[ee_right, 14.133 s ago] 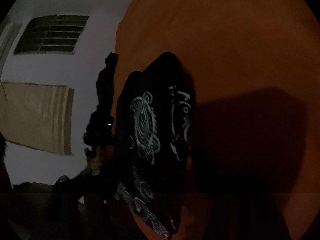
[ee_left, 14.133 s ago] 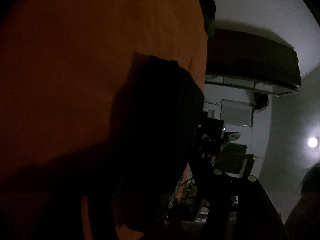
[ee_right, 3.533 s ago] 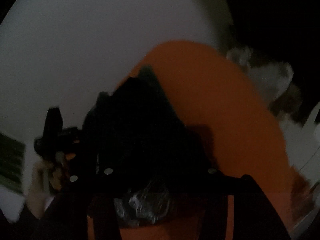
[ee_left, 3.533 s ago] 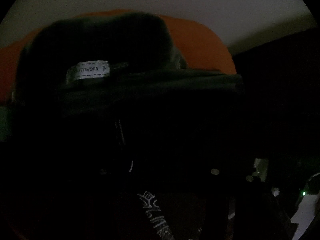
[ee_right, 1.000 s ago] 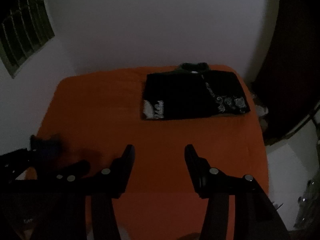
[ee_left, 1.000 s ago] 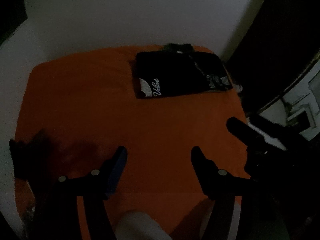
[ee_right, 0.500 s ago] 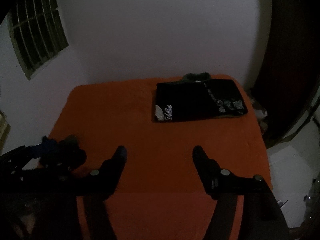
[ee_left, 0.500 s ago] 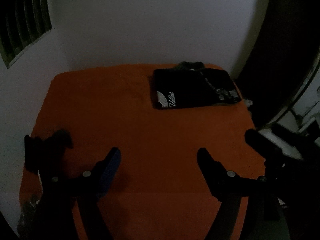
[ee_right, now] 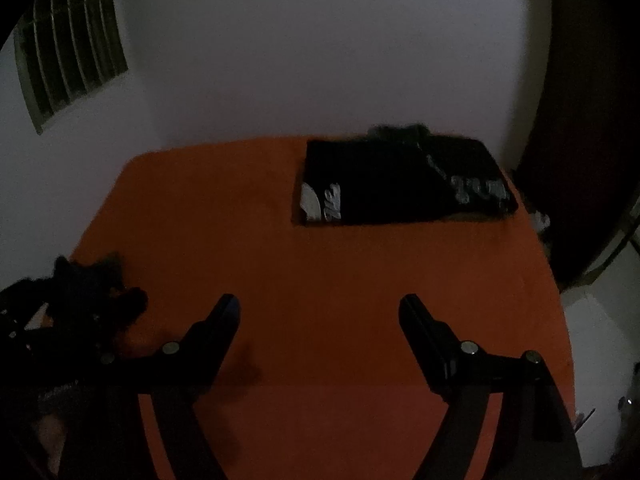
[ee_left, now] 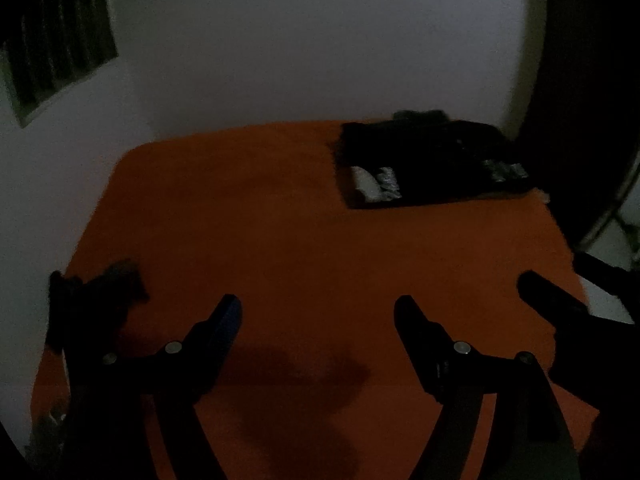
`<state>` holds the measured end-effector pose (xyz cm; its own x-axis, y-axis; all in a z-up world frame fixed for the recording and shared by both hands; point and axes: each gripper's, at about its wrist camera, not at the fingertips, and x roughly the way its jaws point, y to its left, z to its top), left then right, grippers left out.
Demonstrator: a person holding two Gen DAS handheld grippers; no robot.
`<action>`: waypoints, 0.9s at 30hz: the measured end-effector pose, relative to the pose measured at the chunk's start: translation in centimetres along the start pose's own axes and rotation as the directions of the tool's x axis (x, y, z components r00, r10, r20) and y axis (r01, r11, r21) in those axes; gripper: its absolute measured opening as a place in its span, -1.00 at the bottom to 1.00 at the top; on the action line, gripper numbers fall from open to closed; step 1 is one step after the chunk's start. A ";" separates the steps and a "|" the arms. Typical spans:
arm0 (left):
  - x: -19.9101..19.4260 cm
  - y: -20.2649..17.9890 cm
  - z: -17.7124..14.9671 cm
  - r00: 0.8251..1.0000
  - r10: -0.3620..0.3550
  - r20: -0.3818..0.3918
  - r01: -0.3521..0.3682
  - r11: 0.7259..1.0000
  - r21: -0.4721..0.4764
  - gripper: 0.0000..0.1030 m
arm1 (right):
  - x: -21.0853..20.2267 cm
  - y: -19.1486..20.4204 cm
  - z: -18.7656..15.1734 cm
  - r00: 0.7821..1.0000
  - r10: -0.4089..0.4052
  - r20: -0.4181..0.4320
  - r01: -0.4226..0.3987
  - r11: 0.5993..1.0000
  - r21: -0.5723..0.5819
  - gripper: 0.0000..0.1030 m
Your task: Fold clothes
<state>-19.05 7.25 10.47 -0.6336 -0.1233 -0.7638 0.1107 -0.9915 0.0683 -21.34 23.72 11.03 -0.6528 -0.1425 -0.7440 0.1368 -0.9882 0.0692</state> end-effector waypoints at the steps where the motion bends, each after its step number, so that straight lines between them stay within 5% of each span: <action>1: 0.2 0.2 -1.3 1.000 0.001 0.009 -0.001 1.000 -0.011 0.54 | 0.4 0.2 -1.0 1.000 0.004 -0.009 -0.004 1.000 -0.004 0.61; 3: 0.7 0.3 -4.3 1.000 -0.005 0.011 0.006 1.000 -0.027 0.54 | 0.7 0.7 -3.2 0.999 0.036 -0.020 -0.036 0.999 -0.003 0.62; 6: 1.3 0.4 -9.2 0.999 -0.038 -0.022 0.037 0.999 -0.027 0.54 | 0.4 1.2 -7.2 0.994 0.107 -0.003 -0.107 0.994 0.009 0.96; 9: 1.0 1.1 -12.1 0.990 -0.109 -0.088 0.107 0.994 -0.030 0.54 | 0.3 1.7 -10.2 0.992 0.125 -0.009 -0.125 0.992 0.033 0.97; 13: 0.0 2.8 -13.1 0.976 -0.173 -0.133 0.166 0.984 -0.063 0.54 | -0.3 2.1 -11.7 0.994 0.104 -0.011 -0.103 0.993 0.054 0.97; 21: -3.8 5.5 -11.3 0.990 -0.123 -0.066 0.115 0.987 -0.113 0.54 | -4.8 4.0 -12.7 0.993 -0.001 0.118 0.007 0.999 -0.053 0.97; 27: -5.2 4.4 -12.5 0.976 -0.173 -0.134 0.159 0.981 -0.107 0.54 | -5.9 4.3 -13.1 0.996 0.081 0.045 -0.081 0.997 -0.006 0.97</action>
<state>-5.71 4.09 6.77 -0.5351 0.0567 -0.8429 0.0898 -0.9883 -0.1235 -7.14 21.09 6.98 -0.6725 -0.2248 -0.7051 0.1939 -0.9730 0.1252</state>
